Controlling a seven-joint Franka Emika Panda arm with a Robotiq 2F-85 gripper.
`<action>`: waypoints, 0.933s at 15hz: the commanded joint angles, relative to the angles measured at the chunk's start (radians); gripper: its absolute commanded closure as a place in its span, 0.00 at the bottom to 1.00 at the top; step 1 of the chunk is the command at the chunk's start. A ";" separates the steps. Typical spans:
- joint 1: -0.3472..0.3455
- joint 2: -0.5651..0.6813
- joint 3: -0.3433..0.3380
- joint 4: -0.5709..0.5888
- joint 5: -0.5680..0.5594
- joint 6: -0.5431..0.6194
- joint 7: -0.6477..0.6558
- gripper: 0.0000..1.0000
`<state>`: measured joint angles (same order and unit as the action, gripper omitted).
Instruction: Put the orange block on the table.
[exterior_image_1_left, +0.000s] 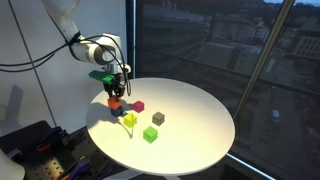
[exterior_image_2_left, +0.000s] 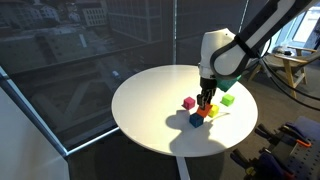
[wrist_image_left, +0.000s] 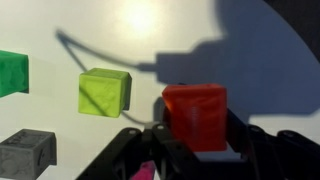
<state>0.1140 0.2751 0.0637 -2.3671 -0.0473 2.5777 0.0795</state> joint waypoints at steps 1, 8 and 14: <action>0.009 -0.021 -0.011 0.024 -0.024 -0.046 0.025 0.72; 0.004 -0.004 -0.010 0.102 -0.019 -0.129 0.021 0.72; 0.005 0.017 -0.015 0.181 -0.024 -0.185 0.027 0.72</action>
<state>0.1139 0.2781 0.0555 -2.2394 -0.0476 2.4390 0.0797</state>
